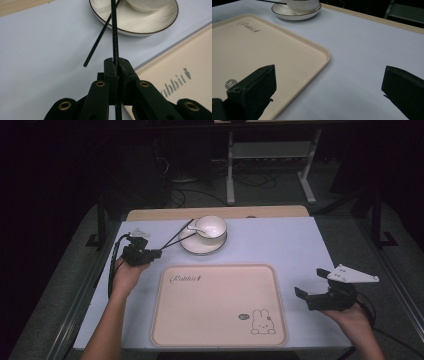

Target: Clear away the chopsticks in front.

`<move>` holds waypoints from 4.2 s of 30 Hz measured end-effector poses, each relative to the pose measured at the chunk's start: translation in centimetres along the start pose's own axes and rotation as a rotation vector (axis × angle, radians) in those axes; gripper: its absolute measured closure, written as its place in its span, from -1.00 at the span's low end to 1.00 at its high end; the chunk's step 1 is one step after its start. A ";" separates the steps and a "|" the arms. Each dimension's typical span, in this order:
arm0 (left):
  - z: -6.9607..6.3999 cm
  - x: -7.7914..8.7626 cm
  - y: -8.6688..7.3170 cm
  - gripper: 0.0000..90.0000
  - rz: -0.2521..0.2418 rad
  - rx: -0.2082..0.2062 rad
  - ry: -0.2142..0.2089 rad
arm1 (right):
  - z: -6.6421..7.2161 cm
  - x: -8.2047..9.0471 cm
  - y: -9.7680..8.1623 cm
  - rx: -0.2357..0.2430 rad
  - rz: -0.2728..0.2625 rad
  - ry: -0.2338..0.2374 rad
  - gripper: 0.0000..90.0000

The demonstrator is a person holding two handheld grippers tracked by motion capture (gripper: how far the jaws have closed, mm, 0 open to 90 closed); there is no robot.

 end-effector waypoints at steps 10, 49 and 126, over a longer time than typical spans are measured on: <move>-0.8 2.9 -3.2 0.90 0.002 0.013 -0.006 | 0.1 0.0 0.0 0.006 -0.004 0.000 -1.00; -8.3 1.5 -8.6 0.90 0.143 -0.164 -0.201 | 0.0 0.1 0.0 0.019 -0.002 -0.012 -1.00; 0.1 -5.4 5.4 -0.06 0.086 -0.197 -0.092 | 0.3 -0.1 -0.1 0.025 0.004 0.003 -1.00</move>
Point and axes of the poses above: each handheld gripper's, and its own axes: x roughly backward along the jaws, y roughly out of its top, z roughly to its left, the point moved 2 cm from there along -x, roughly forward along the jaws, and after that the axes turned 8 degrees about x, right-handed, at the moved point
